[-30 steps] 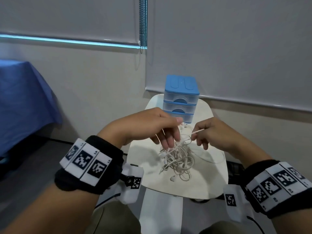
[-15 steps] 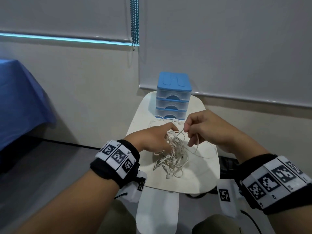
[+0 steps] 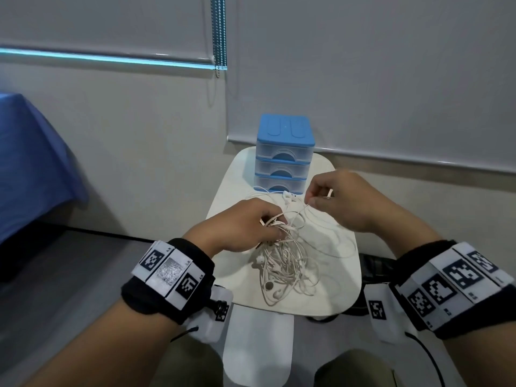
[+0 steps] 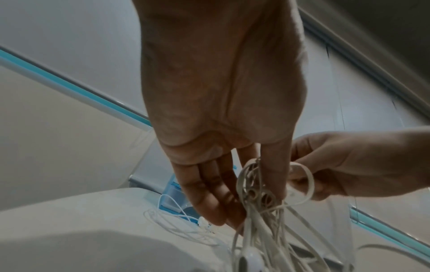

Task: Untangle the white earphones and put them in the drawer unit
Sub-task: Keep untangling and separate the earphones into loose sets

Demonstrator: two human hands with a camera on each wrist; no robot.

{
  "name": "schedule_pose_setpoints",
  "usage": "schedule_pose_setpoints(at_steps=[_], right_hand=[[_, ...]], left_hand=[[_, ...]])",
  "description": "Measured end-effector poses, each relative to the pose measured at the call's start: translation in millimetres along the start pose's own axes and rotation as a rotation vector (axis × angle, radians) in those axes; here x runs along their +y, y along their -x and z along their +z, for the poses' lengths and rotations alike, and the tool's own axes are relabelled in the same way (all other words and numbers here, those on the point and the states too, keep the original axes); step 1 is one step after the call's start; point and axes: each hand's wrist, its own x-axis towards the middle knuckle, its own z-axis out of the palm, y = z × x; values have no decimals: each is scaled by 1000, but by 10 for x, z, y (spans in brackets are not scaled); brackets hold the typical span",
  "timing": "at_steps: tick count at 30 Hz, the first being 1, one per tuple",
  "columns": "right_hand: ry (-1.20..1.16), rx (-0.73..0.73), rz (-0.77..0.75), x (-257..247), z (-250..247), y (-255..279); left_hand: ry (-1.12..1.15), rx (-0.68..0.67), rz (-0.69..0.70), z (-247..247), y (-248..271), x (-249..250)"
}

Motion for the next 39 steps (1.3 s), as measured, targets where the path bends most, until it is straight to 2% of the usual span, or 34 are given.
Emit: schedule_pose_setpoints(at_steps=[3, 4, 7, 9, 10, 13, 16, 22, 26, 30, 35, 39], right_hand=[[-27, -62, -16, 18, 197, -7], [-34, -35, -18, 31, 238, -7], [-121, 188, -19, 42, 229, 33], [-247, 261, -17, 43, 213, 86], [-293, 232, -16, 40, 224, 108], [-366, 13, -4, 38, 357, 193], [-397, -57, -1, 42, 511, 270], [-360, 74, 87, -19, 645, 293], [-344, 89, 127, -67, 638, 311], [-358, 98, 122, -120, 598, 278], [-537, 148, 134, -173, 540, 262], [-758, 165, 88, -200, 519, 297]], left_hand=[[40, 23, -33, 26, 13, -33], [44, 30, -50, 30, 17, -48], [44, 66, -98, 52, 15, -81], [50, 87, -121, 62, 1, -91], [77, 96, -134, 69, -5, -92], [176, 129, -170, 103, -25, -94], [211, 152, -184, 129, -40, -53], [239, 135, -184, 123, 2, -25], [258, 136, -156, 114, 21, 27], [285, 194, -124, 93, 41, 75], [343, 269, -135, 34, 67, 70], [318, 339, -169, 21, 77, 27]])
